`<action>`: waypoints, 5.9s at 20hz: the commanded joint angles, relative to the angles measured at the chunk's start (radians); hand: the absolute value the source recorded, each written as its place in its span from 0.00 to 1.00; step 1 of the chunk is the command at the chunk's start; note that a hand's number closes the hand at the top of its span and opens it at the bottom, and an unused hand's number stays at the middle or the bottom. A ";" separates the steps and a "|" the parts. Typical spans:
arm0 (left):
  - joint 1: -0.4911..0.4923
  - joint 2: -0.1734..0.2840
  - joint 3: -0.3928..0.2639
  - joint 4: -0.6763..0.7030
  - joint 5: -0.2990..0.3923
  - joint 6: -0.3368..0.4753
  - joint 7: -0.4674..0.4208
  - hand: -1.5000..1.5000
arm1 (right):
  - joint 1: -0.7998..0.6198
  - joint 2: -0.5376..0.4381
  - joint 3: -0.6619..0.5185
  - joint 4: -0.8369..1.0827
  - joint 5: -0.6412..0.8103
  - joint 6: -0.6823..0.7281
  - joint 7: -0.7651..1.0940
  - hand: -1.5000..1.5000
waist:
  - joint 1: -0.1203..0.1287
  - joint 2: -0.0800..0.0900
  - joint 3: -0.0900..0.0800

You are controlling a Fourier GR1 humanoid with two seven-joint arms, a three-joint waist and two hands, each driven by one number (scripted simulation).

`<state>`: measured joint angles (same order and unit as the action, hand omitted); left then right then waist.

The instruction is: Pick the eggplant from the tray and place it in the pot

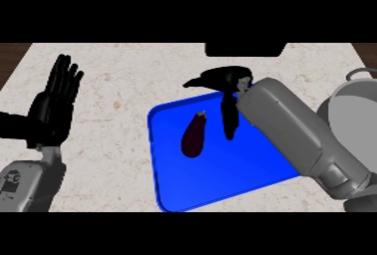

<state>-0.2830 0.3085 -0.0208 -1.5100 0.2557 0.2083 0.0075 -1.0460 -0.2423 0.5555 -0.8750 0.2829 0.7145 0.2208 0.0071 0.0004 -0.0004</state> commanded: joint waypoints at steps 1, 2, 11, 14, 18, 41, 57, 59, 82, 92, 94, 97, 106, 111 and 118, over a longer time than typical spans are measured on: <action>-0.002 0.024 0.046 0.007 0.021 -0.048 0.009 0.50 | 0.008 0.069 -0.023 0.060 0.060 -0.011 0.002 0.00 | 0.004 0.002 0.000; -0.009 -0.018 0.006 -0.022 -0.021 0.004 0.030 0.50 | 0.051 0.063 -0.013 0.022 0.081 -0.013 -0.010 0.00 | 0.000 0.000 0.000; 0.052 -0.060 0.017 -0.055 -0.045 0.002 0.029 0.50 | 0.122 0.093 -0.044 0.004 0.205 -0.057 -0.126 0.00 | 0.003 0.001 0.000; -0.038 -0.016 0.076 0.025 -0.017 -0.056 0.038 0.50 | 0.154 0.121 -0.035 -0.052 0.263 -0.071 -0.065 0.00 | -0.005 0.000 0.000; 0.036 -0.038 0.072 -0.020 -0.025 -0.067 0.006 0.50 | 0.156 0.151 -0.047 -0.018 0.318 -0.075 -0.024 0.00 | -0.004 -0.001 0.000; 0.004 -0.089 0.064 -0.047 -0.082 -0.071 0.042 0.50 | 0.202 0.241 0.087 0.248 0.437 -0.352 -0.384 1.00 | 0.026 0.007 0.001; 0.033 -0.067 0.112 -0.056 -0.091 -0.084 0.056 0.50 | 0.256 0.241 0.089 -0.141 0.466 -0.477 -0.026 1.00 | -0.033 -0.020 0.000; 0.064 -0.059 0.131 -0.036 -0.088 -0.086 0.040 0.50 | 0.387 0.242 0.151 -0.242 0.493 -0.610 0.023 1.00 | -0.056 -0.031 0.001; 0.046 -0.062 0.142 -0.053 -0.092 -0.068 0.053 0.50 | 1.007 -0.287 -0.152 -1.585 0.832 -0.722 0.582 1.00 | -0.074 -0.011 0.001; 0.074 -0.091 0.104 -0.120 -0.111 -0.061 0.067 0.50 | 1.256 -0.415 -0.743 -1.397 0.368 -0.835 0.215 1.00 | -0.046 -0.006 0.004; 0.045 -0.061 0.151 0.009 -0.080 -0.127 -0.020 0.50 | 1.224 -0.418 -0.814 -1.221 0.310 -0.874 0.090 1.00 | -0.037 0.003 0.003; 0.008 -0.080 0.120 -0.042 -0.097 -0.088 0.051 0.50 | 1.170 -0.481 -0.956 -1.074 0.140 -0.829 -0.054 1.00 | -0.023 0.001 0.003; -0.004 -0.072 0.139 -0.016 -0.084 -0.126 0.045 0.50 | 1.054 -0.505 -1.007 -0.522 0.145 -0.850 -0.490 1.00 | -0.002 0.003 0.001; -0.025 -0.106 0.106 -0.035 -0.119 -0.091 0.075 0.50 | 0.909 -0.477 -0.898 -0.320 0.267 -0.880 -0.488 1.00 | 0.004 0.003 0.001; 0.030 -0.095 0.122 -0.035 -0.112 -0.122 0.027 0.50 | 0.839 -0.488 -0.892 -0.162 0.131 -0.618 -0.486 0.00 | 0.009 0.003 0.001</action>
<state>-0.2815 0.2034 0.0886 -1.5464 0.1369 0.1052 0.0564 -0.1430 -0.7338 -0.3639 -1.1310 0.4432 0.0040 -0.2549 0.0122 0.0032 0.0011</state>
